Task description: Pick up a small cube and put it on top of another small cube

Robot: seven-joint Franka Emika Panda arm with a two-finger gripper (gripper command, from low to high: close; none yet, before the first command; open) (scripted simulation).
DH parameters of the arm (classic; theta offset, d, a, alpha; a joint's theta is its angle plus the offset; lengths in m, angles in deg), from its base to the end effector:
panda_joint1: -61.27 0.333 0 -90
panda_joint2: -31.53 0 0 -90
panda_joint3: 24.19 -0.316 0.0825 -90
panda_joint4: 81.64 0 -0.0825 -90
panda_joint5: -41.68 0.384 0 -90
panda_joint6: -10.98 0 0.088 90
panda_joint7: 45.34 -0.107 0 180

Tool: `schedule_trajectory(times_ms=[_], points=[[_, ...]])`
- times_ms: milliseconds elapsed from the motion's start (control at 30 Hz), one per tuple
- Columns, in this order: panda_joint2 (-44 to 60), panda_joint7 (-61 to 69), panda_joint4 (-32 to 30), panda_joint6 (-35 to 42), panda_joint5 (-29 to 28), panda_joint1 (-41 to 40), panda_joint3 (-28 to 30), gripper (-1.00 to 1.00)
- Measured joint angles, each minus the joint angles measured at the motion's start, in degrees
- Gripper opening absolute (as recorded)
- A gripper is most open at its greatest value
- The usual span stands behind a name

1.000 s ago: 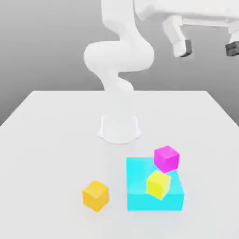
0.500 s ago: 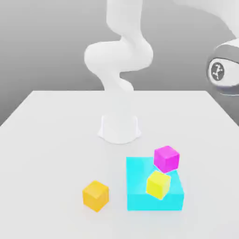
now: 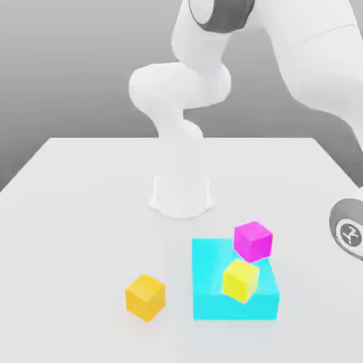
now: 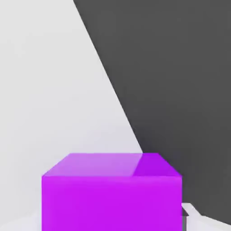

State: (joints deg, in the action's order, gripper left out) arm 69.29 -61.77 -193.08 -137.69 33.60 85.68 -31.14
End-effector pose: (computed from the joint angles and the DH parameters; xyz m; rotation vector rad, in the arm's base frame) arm 0.5234 0.3209 0.1397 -3.0914 -0.5563 0.0024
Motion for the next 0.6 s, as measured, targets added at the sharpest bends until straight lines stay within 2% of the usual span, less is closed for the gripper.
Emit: schedule_trajectory(times_ms=[133,600], points=[[-7.1,1.1,-2.0,5.0,1.4,-0.8,-1.0,-1.0],[-36.3,14.6,-26.7,9.1,7.2,-5.4,-2.4,-1.0]])
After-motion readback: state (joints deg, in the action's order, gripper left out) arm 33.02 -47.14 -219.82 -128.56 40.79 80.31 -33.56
